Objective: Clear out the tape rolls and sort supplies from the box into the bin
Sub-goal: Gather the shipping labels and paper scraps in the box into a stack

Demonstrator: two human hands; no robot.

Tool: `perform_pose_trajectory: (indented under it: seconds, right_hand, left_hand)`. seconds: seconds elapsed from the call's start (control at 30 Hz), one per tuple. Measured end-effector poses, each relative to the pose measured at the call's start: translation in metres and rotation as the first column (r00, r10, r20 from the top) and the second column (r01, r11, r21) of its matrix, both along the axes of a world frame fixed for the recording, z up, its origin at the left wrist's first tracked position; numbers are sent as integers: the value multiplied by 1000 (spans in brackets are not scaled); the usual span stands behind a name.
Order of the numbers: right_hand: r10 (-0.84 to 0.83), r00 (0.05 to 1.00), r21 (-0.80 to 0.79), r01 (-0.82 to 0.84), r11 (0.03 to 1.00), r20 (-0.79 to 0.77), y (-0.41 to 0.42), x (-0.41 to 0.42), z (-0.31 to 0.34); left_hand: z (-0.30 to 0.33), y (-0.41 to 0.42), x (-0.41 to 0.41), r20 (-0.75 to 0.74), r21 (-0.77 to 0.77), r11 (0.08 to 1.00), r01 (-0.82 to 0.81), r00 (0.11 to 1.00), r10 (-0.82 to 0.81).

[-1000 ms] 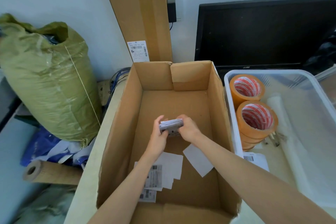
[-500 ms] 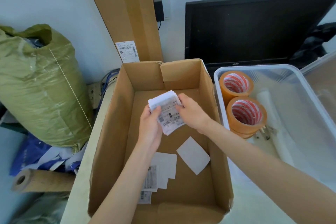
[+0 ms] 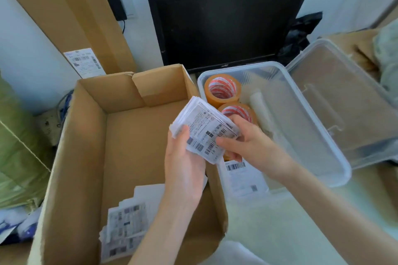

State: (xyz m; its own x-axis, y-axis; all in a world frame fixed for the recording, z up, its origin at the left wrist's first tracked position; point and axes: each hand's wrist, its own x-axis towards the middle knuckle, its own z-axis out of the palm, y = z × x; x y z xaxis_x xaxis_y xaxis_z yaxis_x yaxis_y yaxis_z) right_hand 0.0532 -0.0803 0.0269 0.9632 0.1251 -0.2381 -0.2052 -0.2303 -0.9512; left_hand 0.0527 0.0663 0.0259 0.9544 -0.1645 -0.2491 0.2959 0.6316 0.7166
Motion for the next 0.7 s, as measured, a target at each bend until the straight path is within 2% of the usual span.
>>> perform_pose_trajectory:
  seconds: [0.17, 0.33, 0.43, 0.57, 0.7]
  right_hand:
    - [51, 999, -60, -51, 997, 0, -30, -9, -5]
    - [216, 953, -206, -260, 943, -211, -85, -6, -9]
    - [354, 844, -334, -496, 802, -402, -106, 6, -24]
    - [416, 690, -443, -711, 547, -593, -98, 24, -52]
    - [395, 625, -456, -771, 444, -673, -79, 30, -83]
  left_hand:
    - [-1, -26, -9, -68, -6, 999, -54, 996, 53]
    - [-9, -23, -11, -103, 183, 980, -79, 990, 99]
    - [-17, -16, -14, -98, 299, 950, -95, 987, 129]
    - [-26, -9, -18, -90, 430, 902, -43, 992, 90]
    - [-32, -3, -21, -120, 482, 876, 8, 991, 57]
